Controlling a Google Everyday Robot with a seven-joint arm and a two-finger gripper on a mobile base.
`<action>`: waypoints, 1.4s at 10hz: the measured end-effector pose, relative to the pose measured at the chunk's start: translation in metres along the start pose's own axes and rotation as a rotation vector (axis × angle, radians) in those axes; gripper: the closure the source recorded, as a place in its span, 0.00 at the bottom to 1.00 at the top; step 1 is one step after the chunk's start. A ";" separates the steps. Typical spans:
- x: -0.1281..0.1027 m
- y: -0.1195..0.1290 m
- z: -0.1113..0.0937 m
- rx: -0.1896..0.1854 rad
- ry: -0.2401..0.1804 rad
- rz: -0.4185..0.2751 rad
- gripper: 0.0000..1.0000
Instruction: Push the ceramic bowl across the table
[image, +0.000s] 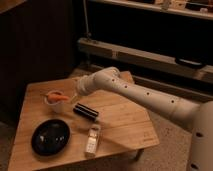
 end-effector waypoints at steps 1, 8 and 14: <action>0.000 0.000 0.000 0.000 0.000 0.000 0.25; 0.000 0.000 0.000 0.000 0.000 0.000 0.25; -0.009 -0.004 0.007 0.000 0.000 0.002 0.25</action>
